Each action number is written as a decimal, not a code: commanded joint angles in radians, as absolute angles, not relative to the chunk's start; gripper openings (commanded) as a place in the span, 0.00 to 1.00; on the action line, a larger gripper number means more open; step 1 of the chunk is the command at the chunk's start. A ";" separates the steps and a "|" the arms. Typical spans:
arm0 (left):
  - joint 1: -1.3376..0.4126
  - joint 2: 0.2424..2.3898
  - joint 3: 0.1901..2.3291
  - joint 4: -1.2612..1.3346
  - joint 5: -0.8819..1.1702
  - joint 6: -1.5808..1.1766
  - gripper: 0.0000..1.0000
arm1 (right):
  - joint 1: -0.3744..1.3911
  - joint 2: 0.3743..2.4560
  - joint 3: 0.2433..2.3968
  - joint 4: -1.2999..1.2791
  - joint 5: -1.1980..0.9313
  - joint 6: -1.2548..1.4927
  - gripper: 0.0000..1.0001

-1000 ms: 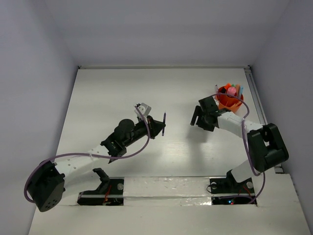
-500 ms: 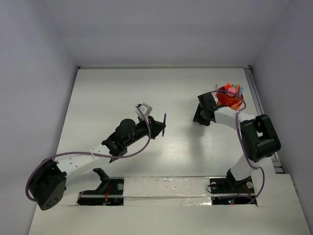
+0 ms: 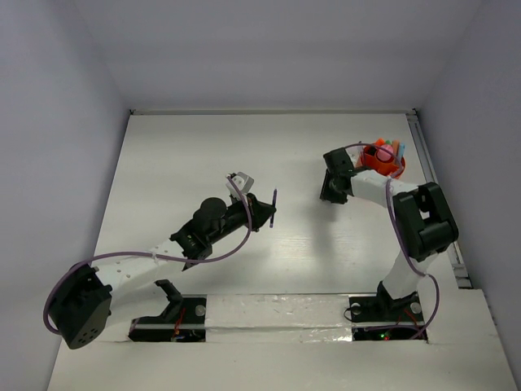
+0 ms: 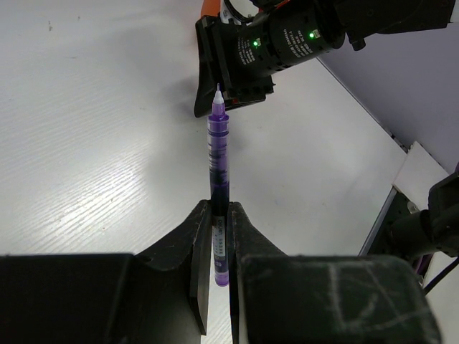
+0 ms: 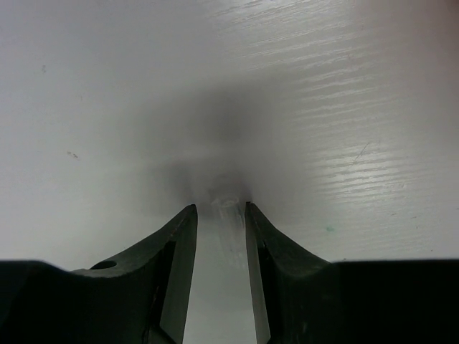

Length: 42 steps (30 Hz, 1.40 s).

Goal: Sort the stationery into containers
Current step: Pick up the pen cap from the center of the board.

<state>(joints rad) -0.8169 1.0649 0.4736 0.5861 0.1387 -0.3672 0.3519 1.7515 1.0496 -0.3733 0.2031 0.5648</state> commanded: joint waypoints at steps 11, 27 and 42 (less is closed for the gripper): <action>-0.819 1.065 0.500 0.634 0.141 -0.356 0.00 | 0.379 1.864 1.147 -0.600 0.281 0.483 0.26; -0.819 1.115 0.503 0.660 0.159 -0.367 0.00 | 0.379 1.611 1.020 -0.329 0.098 0.443 0.00; -0.819 1.244 0.505 0.761 0.241 -0.408 0.00 | 0.459 1.301 0.833 0.150 -0.158 0.630 0.00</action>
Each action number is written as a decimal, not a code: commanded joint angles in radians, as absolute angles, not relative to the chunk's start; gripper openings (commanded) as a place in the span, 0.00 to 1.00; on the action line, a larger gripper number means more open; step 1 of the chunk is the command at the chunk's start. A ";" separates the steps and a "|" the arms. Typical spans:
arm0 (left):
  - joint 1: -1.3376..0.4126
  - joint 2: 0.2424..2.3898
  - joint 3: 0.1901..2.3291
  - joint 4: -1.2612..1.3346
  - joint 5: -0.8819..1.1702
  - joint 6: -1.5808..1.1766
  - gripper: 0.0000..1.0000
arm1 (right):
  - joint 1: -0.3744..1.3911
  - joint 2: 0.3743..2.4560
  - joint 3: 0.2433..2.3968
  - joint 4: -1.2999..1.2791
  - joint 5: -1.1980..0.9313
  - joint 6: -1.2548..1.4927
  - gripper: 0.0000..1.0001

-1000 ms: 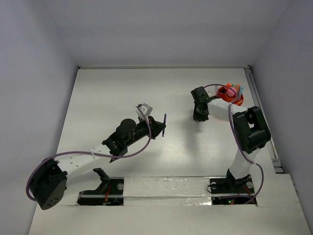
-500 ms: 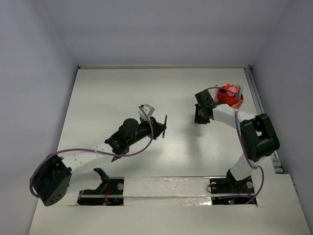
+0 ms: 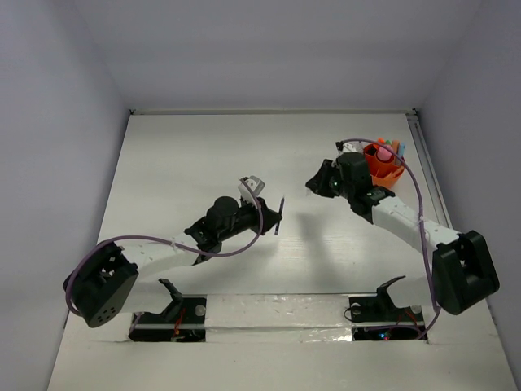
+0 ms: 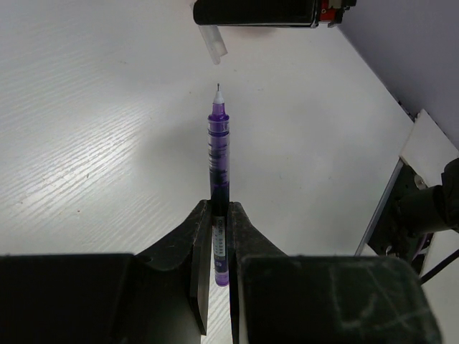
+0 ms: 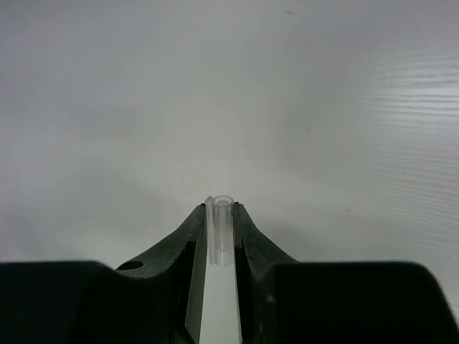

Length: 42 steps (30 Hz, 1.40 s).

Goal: Sort the stationery into containers
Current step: Pick up the pen cap from the center of the board, then close the pen cap on the pen.

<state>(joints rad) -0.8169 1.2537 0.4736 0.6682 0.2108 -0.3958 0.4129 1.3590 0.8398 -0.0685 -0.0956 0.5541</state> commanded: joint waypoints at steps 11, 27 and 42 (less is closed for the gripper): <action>-0.819 1.220 0.523 0.663 0.123 -0.384 0.00 | 0.690 1.249 0.788 0.451 -0.009 0.649 0.00; -0.819 1.163 0.494 0.683 0.103 -0.387 0.00 | 0.723 1.267 0.801 0.402 0.087 0.595 0.00; -0.819 1.150 0.488 0.683 0.086 -0.388 0.00 | 0.759 1.281 0.781 0.408 0.083 0.598 0.00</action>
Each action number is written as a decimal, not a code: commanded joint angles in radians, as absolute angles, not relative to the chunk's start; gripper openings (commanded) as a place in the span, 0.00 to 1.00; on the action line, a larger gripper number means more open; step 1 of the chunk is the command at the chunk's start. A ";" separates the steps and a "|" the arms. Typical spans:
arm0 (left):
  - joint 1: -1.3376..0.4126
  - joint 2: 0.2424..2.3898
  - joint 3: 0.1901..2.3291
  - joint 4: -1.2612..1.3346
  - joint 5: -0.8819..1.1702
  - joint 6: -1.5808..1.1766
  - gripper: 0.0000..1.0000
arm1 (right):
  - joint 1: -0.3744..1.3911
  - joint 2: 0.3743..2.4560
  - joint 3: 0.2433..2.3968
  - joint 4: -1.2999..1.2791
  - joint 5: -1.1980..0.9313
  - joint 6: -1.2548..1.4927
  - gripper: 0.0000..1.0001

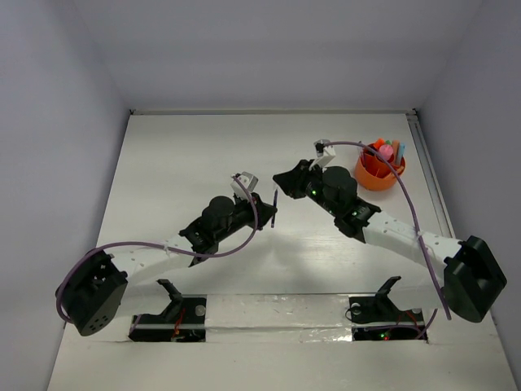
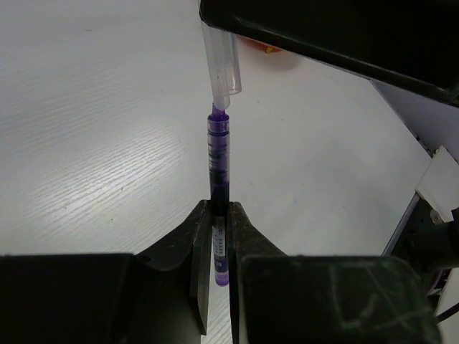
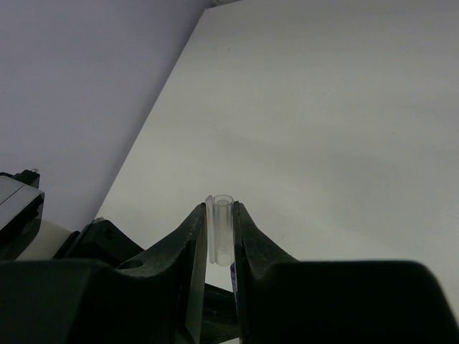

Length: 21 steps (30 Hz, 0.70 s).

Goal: Sort the stationery into containers
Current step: Close the pen cap on the pen.

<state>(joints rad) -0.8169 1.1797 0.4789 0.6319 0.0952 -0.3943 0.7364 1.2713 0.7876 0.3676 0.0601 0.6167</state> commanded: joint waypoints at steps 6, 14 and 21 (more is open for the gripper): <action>-0.810 1.132 0.480 0.683 0.077 -0.393 0.00 | 0.769 1.270 0.772 0.405 0.106 0.588 0.00; -0.810 1.117 0.476 0.686 0.080 -0.390 0.00 | 0.769 1.270 0.767 0.410 0.110 0.580 0.00; -0.810 1.160 0.483 0.706 0.135 -0.405 0.00 | 0.769 1.243 0.827 0.390 0.163 0.538 0.00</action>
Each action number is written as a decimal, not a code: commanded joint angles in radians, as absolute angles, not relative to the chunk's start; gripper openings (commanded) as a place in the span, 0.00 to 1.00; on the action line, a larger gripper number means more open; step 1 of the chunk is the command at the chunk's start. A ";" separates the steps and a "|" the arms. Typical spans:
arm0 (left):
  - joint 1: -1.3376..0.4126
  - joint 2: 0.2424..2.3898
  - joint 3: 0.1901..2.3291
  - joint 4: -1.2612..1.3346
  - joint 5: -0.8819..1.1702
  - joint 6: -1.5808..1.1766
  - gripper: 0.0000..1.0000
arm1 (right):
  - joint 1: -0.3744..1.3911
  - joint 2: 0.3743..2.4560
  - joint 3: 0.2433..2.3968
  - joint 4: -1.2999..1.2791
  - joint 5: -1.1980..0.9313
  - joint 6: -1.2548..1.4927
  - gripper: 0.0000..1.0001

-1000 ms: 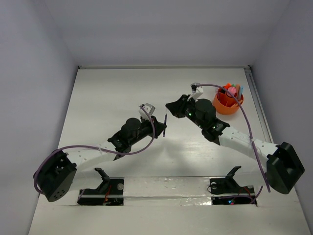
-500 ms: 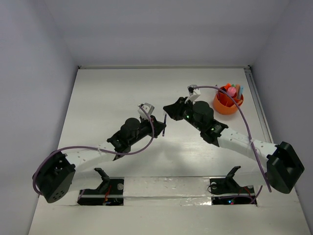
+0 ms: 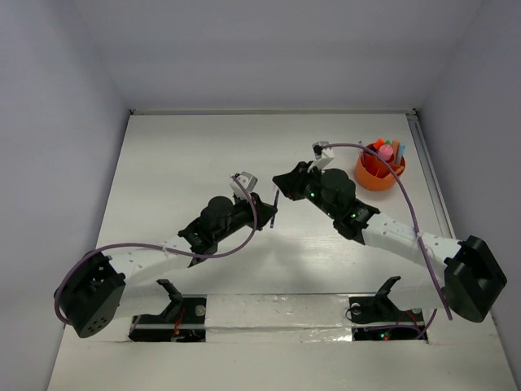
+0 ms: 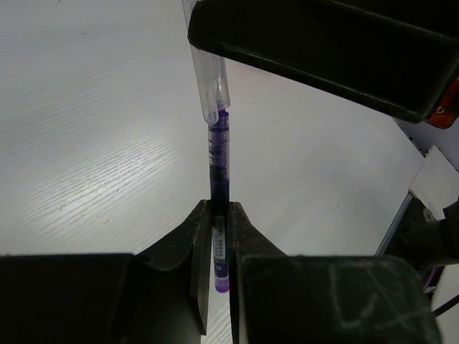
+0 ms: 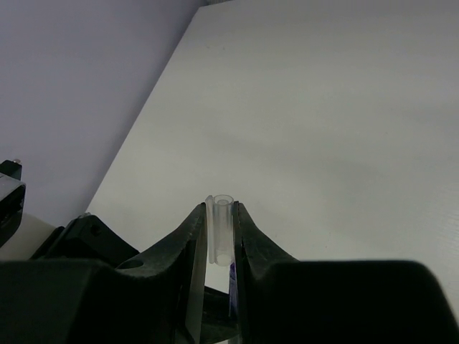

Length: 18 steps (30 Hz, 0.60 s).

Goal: Sort the stationery into containers
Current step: Close the pen cap on the pen.

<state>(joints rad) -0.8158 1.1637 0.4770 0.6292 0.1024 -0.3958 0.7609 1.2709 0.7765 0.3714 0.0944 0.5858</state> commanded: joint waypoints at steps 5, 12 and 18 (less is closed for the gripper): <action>-0.810 1.161 0.482 0.710 0.138 -0.405 0.00 | 0.769 1.236 0.847 0.385 0.207 0.526 0.00; -0.810 1.155 0.479 0.709 0.132 -0.403 0.00 | 0.769 1.224 0.835 0.377 0.235 0.525 0.00; -0.810 1.151 0.479 0.704 0.123 -0.403 0.00 | 0.769 1.223 0.822 0.373 0.212 0.525 0.00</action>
